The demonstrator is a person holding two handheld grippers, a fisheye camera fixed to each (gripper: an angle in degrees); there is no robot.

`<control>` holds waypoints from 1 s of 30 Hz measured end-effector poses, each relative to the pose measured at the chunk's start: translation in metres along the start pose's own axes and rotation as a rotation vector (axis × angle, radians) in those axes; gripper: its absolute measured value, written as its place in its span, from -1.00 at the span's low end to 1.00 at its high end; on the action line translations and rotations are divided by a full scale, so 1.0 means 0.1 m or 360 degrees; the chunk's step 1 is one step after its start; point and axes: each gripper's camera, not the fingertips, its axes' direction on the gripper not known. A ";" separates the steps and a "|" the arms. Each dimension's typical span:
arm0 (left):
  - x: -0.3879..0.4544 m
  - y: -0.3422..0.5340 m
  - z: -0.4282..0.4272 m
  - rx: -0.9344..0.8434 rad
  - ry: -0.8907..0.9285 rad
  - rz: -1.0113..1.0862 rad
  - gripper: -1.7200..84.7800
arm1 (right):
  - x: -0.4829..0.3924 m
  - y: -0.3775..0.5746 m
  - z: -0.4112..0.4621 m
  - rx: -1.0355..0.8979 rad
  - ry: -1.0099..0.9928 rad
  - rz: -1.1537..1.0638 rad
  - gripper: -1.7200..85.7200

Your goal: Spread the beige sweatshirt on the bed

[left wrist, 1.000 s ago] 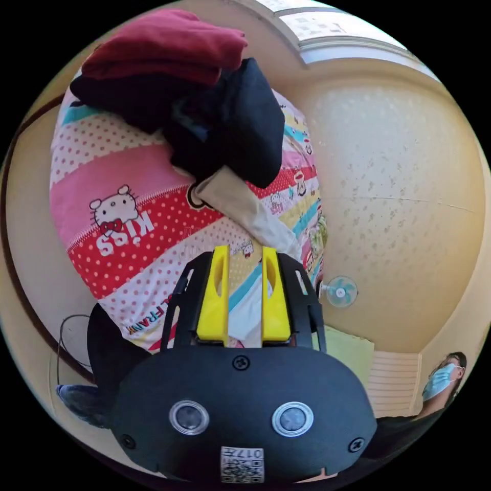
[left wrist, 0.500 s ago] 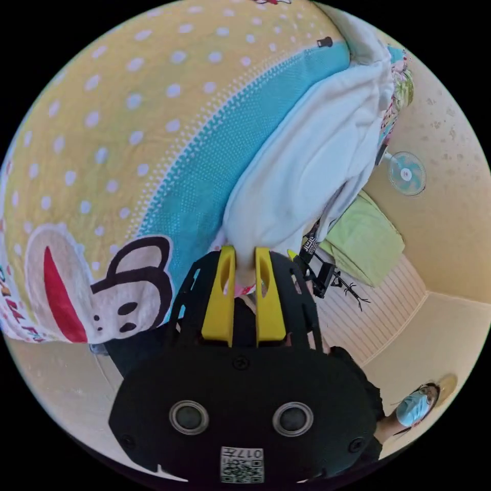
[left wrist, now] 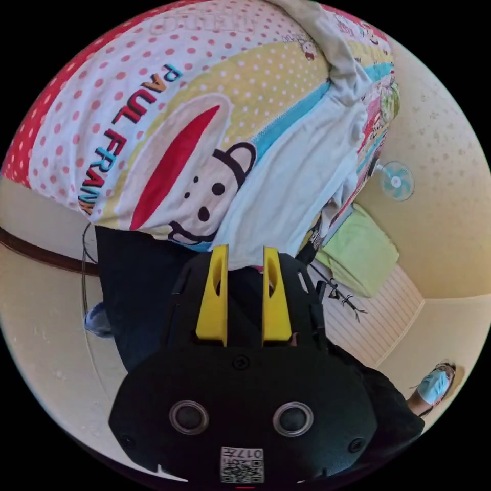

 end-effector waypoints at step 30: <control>-0.75 -0.56 -1.32 0.1124 0.0523 0.0258 -0.85 | -1.68 0.40 -0.12 -0.0160 0.0557 0.0078 -0.82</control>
